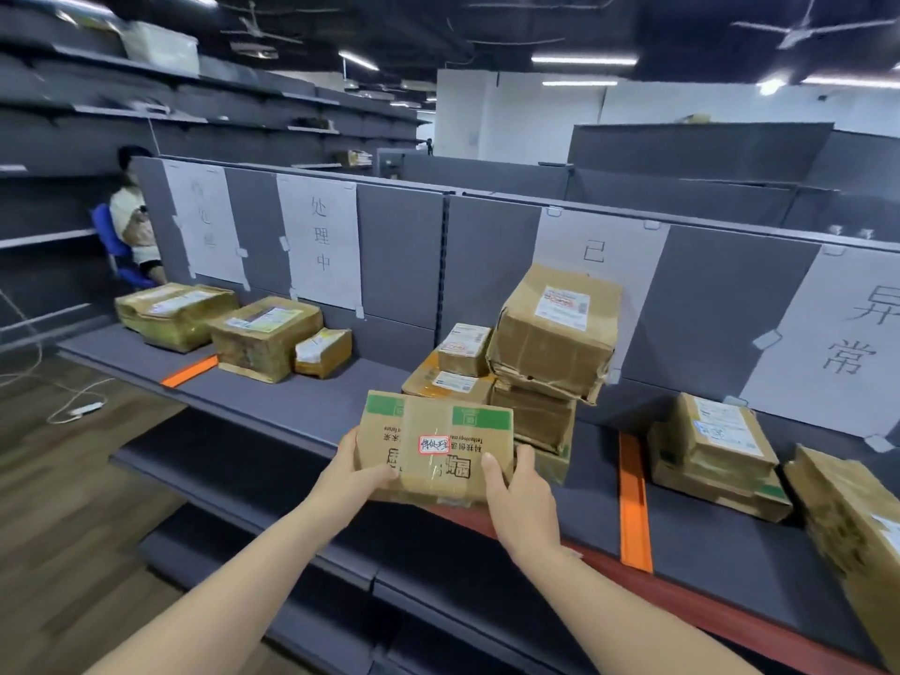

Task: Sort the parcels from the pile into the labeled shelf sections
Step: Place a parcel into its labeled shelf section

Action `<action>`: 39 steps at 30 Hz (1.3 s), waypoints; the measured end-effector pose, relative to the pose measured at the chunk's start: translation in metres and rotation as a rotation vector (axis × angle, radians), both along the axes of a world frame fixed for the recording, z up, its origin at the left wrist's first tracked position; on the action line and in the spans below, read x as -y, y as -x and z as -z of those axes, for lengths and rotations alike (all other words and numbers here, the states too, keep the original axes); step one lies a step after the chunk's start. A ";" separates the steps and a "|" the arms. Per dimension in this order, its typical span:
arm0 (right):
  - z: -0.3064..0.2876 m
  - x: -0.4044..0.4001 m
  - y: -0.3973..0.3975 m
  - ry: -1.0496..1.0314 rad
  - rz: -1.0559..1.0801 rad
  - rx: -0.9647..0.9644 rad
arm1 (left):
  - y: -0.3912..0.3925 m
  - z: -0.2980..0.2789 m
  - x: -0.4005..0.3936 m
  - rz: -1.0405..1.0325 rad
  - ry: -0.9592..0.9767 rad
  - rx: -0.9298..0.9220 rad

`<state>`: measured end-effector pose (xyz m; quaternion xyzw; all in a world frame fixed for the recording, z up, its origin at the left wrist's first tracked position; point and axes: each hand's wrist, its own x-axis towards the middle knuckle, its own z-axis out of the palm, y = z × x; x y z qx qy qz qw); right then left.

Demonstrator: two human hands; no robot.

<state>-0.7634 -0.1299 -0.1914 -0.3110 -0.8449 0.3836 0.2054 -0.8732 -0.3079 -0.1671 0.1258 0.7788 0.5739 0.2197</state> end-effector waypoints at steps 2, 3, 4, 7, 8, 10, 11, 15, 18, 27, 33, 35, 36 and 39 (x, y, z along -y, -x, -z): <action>0.000 0.002 0.018 -0.002 -0.019 0.000 | 0.011 0.000 0.006 -0.014 -0.003 -0.014; -0.001 0.003 0.026 0.003 -0.029 -0.001 | 0.016 0.000 0.009 -0.021 -0.006 -0.021; 0.000 0.005 0.033 0.009 -0.038 0.002 | 0.021 0.000 0.011 -0.027 -0.009 -0.024; 0.004 0.011 0.051 0.009 -0.043 0.025 | 0.038 0.003 0.017 -0.043 -0.010 -0.027; 0.005 0.013 0.057 0.010 -0.041 0.024 | 0.045 0.004 0.019 -0.045 -0.009 -0.032; 0.006 0.019 0.071 0.007 -0.035 0.017 | 0.060 0.006 0.024 -0.050 -0.006 -0.035; 0.006 0.022 0.079 0.001 -0.032 0.019 | 0.069 0.007 0.027 -0.050 -0.010 -0.035; 0.008 0.042 0.114 -0.012 -0.006 0.026 | 0.106 0.010 0.046 -0.009 -0.026 -0.033; 0.008 0.066 0.142 -0.012 0.019 0.016 | 0.140 0.009 0.068 0.038 -0.026 -0.035; 0.007 0.148 0.223 -0.016 0.089 0.036 | 0.238 0.010 0.143 0.128 -0.010 -0.055; 0.009 0.193 0.275 -0.016 0.108 0.046 | 0.292 0.015 0.183 0.148 0.005 -0.046; 0.011 0.205 0.292 -0.020 0.110 0.046 | 0.311 0.017 0.194 0.141 0.008 -0.031; 0.011 0.211 0.300 -0.020 0.111 0.046 | 0.319 0.018 0.199 0.134 0.008 -0.023; 0.012 0.221 0.325 -0.018 0.108 0.055 | 0.345 0.021 0.208 0.130 -0.014 -0.007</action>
